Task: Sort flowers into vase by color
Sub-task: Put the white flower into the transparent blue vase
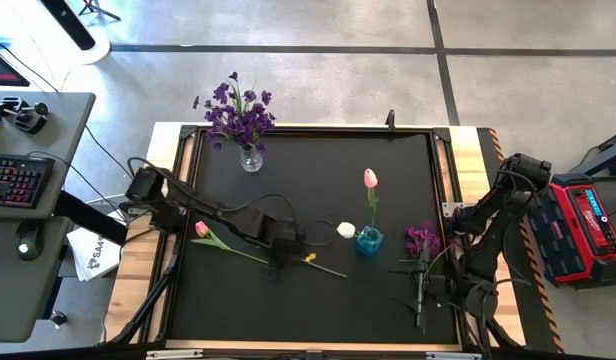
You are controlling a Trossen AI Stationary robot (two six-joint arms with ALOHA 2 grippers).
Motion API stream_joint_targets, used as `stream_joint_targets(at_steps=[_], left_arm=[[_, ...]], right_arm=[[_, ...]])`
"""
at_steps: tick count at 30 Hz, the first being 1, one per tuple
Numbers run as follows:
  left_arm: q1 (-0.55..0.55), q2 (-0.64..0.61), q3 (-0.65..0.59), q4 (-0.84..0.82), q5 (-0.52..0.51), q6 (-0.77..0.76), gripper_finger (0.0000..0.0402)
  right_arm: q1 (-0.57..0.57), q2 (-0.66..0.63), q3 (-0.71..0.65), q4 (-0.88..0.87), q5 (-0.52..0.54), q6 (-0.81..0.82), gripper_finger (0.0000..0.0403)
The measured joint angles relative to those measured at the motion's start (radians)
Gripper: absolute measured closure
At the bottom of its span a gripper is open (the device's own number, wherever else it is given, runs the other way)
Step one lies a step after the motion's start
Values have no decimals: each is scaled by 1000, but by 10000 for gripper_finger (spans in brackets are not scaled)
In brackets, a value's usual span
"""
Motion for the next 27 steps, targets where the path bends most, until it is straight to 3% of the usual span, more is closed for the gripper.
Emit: stream_joint_targets(at_steps=[3, 15, 19, 22, 27], left_arm=[[1, -35, -37, 1, -80, 15, 257], [29, -62, -230, 55, -52, -35, 262], [28, -63, -235, 69, -37, -49, 294], [21, -65, -227, 81, -18, -49, 335], [18, -60, -216, 323, 171, -107, 396]], right_arm=[[0, 1, 0, -8, 0, 1, 151], [-32, 78, 19, -9, -98, 103, 151], [-57, 103, 88, -34, -206, 109, 151], [-62, 124, 174, -143, -226, 111, 151], [-61, 158, 346, -434, -225, 197, 151]])
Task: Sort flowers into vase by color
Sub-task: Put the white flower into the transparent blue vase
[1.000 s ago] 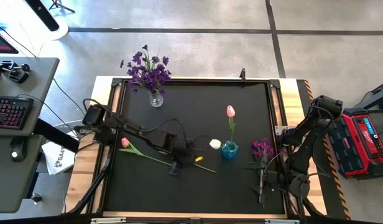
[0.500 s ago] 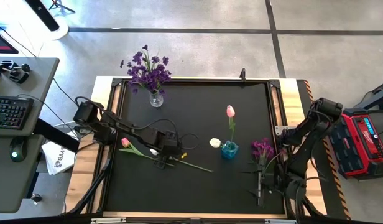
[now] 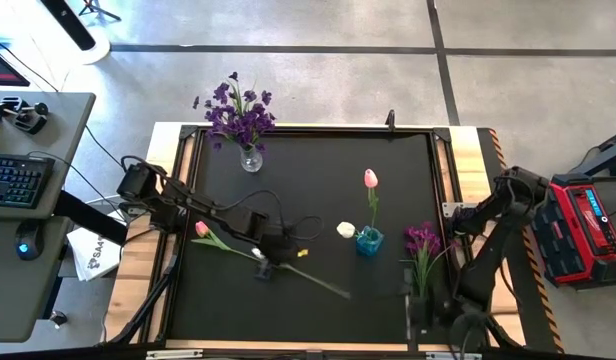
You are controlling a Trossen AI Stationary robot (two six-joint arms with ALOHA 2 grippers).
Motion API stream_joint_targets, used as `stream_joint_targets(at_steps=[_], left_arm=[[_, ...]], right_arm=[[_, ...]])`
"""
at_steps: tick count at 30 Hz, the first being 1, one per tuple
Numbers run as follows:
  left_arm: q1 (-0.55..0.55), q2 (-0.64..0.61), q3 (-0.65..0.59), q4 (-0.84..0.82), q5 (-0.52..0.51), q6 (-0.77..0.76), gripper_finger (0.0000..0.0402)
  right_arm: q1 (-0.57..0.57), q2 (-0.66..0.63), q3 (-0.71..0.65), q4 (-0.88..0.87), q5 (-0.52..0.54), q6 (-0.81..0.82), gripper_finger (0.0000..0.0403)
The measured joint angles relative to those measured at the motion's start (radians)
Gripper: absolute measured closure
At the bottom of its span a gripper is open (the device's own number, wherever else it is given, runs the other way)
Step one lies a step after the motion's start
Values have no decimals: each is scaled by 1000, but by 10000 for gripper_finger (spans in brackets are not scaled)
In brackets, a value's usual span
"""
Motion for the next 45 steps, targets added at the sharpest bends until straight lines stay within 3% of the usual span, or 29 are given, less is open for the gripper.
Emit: stream_joint_targets(at_steps=[2, 5, 9, 13, 20, 25, 29, 36, 45], left_arm=[[0, 5, 1, 129, 51, -35, 393], [-5, -3, 2, 216, 47, -41, 390], [-19, -34, 2, 150, 30, 17, 387], [-53, -43, 2, 41, 28, 61, 359], [-121, -18, 1, -35, -201, 64, 279], [-142, 23, 2, -40, -223, 54, 252], [-143, 59, 3, -42, -223, 29, 271], [-156, 74, 16, 25, -227, -10, 387], [-160, 95, 142, 181, -255, -177, 396]], right_arm=[[0, 18, 58, -96, 0, 35, 151], [-1, 45, 116, -191, 5, 65, 151], [-3, 67, 136, -200, 7, 71, 151], [-3, 76, 120, -193, 15, 125, 151], [-10, 147, 114, -159, 41, 176, 151], [-26, 198, 114, -67, -49, 176, 151], [-43, 219, 114, -44, -110, 176, 151], [-86, 223, 114, -27, -216, 185, 151], [-140, 223, 114, -87, -257, 138, 151]])
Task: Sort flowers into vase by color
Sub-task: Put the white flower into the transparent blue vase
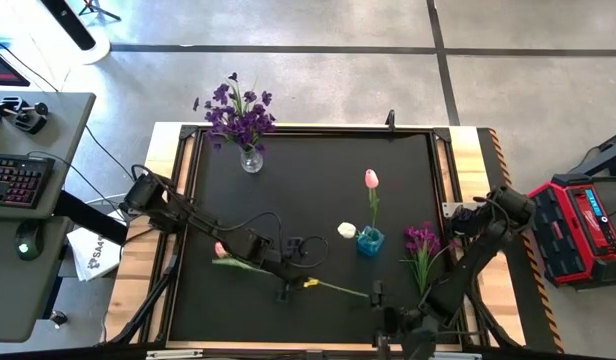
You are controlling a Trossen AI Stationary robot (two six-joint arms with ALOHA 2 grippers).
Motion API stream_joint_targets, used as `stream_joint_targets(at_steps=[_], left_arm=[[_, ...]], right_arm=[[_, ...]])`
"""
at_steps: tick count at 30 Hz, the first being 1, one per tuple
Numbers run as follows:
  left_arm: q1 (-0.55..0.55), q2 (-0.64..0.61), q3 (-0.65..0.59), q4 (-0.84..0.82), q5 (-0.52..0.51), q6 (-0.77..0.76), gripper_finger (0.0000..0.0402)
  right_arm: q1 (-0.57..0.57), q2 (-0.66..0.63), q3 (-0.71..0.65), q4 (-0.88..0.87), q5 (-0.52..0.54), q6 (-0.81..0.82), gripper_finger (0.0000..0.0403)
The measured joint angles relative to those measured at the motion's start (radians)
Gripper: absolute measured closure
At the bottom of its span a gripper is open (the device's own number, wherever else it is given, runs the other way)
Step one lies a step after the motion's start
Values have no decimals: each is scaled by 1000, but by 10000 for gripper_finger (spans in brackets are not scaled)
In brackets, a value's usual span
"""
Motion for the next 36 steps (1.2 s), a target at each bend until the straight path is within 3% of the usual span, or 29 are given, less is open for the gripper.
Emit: stream_joint_targets(at_steps=[7, 13, 16, 22, 25, 30, 36], left_arm=[[6, 90, 40, 71, 24, -2, 394], [6, 172, 82, 66, 24, 52, 374], [9, 183, 97, 62, 31, 69, 347], [20, 157, 137, 10, 143, 10, 277], [19, 123, 135, -48, 134, 1, 254], [18, 47, 136, -170, -8, -25, 246], [-33, -77, 117, -363, -261, -98, 245]], right_arm=[[-51, 0, 0, -184, -17, 121, 151], [-113, 42, 0, -212, -64, 141, 151], [-154, 70, 0, -203, -123, 147, 151], [-218, 114, 0, -198, -173, 186, 151], [-237, 124, 0, -172, -203, 188, 151], [-252, 132, 0, -118, -247, 185, 151], [-270, 178, 8, -73, -287, 188, 168]])
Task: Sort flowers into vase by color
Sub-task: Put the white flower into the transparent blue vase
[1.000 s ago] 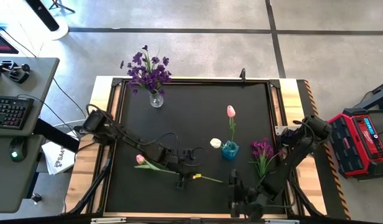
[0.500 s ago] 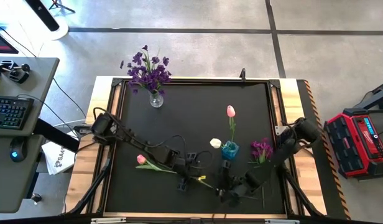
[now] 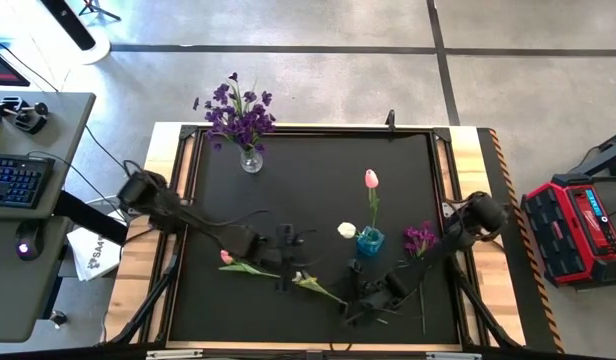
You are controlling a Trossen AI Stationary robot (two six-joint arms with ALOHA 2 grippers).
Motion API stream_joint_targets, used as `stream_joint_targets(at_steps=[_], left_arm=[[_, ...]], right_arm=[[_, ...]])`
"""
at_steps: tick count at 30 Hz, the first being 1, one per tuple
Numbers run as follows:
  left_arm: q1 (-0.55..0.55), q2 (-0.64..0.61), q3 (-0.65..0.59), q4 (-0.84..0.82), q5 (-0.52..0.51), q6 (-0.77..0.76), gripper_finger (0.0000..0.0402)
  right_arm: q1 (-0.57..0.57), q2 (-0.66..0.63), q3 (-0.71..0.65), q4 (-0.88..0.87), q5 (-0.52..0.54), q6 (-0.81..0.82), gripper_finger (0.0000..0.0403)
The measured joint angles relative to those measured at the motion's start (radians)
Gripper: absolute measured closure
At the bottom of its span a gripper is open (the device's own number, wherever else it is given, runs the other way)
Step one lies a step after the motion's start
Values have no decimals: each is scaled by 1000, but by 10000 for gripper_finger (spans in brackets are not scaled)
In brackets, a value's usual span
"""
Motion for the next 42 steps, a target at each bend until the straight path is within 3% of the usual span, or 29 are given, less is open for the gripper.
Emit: stream_joint_targets(at_steps=[11, 16, 23, 28, 35, 39, 42], left_arm=[[-148, -103, -137, -32, -253, -238, 245], [-186, -99, -174, -41, -273, -342, 245], [-230, -100, -173, -57, -296, -376, 245], [-262, -101, -173, -145, -325, -448, 245], [-345, -101, -173, -186, -440, -522, 245], [-360, -101, -179, -37, -469, -413, 245], [-333, -101, -236, 249, -375, -212, 245]], right_arm=[[-59, 93, 65, -23, -38, 7, 258], [-71, 95, 66, -49, -41, 40, 296], [-70, 94, 66, -67, -28, 32, 387], [-11, 53, 60, -72, 164, 51, 390], [181, -120, -47, -68, 577, 154, 398], [297, -199, -124, -22, 827, 168, 401], [345, -241, -161, 39, 892, 122, 401]])
